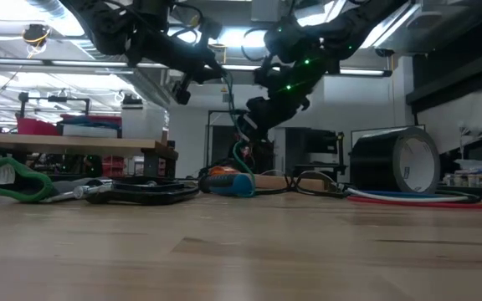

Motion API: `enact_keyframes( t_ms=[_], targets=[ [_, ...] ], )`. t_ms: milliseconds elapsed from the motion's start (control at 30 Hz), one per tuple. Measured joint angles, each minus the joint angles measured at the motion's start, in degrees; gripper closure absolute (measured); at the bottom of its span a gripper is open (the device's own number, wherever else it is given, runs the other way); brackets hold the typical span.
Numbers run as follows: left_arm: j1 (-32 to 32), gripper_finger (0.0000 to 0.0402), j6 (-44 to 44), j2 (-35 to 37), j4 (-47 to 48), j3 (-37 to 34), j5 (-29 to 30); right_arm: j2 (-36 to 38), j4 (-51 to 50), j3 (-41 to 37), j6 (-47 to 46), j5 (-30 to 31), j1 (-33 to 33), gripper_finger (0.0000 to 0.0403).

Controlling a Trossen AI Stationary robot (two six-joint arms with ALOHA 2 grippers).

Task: Coil cords
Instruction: Coil the green wire onto the spool

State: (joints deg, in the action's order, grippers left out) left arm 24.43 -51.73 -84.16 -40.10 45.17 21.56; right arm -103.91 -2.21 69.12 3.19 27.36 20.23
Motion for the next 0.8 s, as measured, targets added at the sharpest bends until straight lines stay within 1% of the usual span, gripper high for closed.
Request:
enact_keyframes(
  t_ms=[200,333,400,500,667,733,800],
  targets=[
    [-0.52,0.0401,-0.37,0.0,-0.01,0.0,0.05,-0.32,6.66,0.02,0.04,0.04,0.01,0.0402],
    [-1.58,0.0401,-0.37,0.0,-0.14,0.0,0.0,-0.32,8.33,1.76,-0.2,-0.13,0.02,0.0402],
    [-2.19,0.0401,-0.37,0.0,-0.14,0.0,0.0,-0.32,8.75,3.0,-0.9,-1.58,0.04,0.0402],
    [-3.2,0.0401,-0.01,0.0,-0.02,0.0,-0.04,-0.32,8.66,4.79,-1.8,-2.96,0.04,0.0402],
    [-4.24,0.0401,2.13,0.0,-0.01,0.0,-0.23,-0.32,8.27,6.74,-1.87,-3.13,0.02,0.0402],
    [-4.11,0.0401,2.77,0.02,-0.02,0.0,-0.21,-0.3,6.73,7.02,-1.87,-4.11,0.04,0.0402],
    [-3.98,0.0401,3.26,0.32,-0.07,0.0,-0.06,-0.3,3.29,7.02,-1.84,-3.54,0.05,0.0402]
  ],
)
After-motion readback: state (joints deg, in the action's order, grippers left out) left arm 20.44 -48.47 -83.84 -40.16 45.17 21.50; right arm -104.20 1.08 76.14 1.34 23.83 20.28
